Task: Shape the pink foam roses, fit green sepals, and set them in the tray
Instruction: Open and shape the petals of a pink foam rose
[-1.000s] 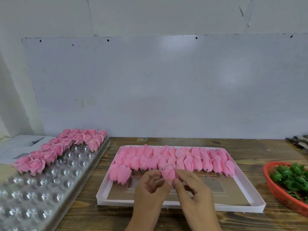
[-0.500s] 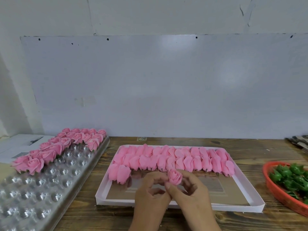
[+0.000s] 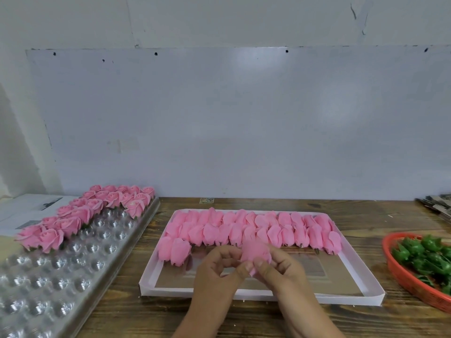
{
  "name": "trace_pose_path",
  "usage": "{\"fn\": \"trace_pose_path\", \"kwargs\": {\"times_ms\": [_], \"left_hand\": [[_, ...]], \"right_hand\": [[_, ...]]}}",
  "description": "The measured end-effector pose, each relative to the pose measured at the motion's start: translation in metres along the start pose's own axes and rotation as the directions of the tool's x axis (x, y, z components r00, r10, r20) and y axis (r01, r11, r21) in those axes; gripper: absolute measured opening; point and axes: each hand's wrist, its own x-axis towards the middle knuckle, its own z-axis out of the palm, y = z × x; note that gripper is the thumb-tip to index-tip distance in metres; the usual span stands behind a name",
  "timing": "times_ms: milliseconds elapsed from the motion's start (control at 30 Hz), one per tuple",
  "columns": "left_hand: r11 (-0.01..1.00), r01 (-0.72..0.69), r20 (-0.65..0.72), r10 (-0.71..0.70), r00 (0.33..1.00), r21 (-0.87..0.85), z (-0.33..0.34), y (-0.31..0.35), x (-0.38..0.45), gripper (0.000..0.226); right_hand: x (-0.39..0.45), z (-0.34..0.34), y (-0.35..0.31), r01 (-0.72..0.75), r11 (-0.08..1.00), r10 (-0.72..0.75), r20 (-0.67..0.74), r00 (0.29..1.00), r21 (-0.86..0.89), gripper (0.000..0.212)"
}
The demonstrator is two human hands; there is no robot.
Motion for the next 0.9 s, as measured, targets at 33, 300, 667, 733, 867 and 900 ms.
{"fn": "trace_pose_path", "kwargs": {"times_ms": [33,300,667,733,867,900], "left_hand": [[1.0,0.01,-0.001,-0.01,1.0,0.01,0.0,0.0,0.0,0.028],[0.993,0.112,0.051,-0.111,0.993,-0.025,-0.002,0.0,0.002,0.041],[0.995,0.051,-0.027,-0.049,0.998,0.084,0.002,-0.001,-0.002,0.027],[0.992,0.063,-0.078,-0.054,0.995,0.111,0.005,-0.001,-0.004,0.036],[0.985,0.08,-0.142,-0.058,0.988,0.156,0.007,-0.003,-0.004,0.027],[0.984,0.075,-0.147,-0.051,0.988,0.163,0.007,-0.004,-0.004,0.026]], "right_hand": [[0.0,0.0,0.0,-0.004,1.0,0.004,0.0,1.0,0.005,0.032],[0.002,-0.005,0.004,0.003,0.999,-0.002,0.033,0.999,-0.032,0.034],[0.0,-0.002,0.01,0.076,0.99,-0.093,-0.143,0.985,-0.116,0.037],[-0.002,0.002,0.011,0.069,0.988,-0.089,-0.144,0.986,-0.139,0.039],[-0.006,0.01,0.016,0.02,0.994,-0.034,-0.129,0.991,-0.11,0.051],[-0.006,0.011,0.018,0.014,0.995,-0.028,-0.137,0.99,-0.103,0.056]]}}
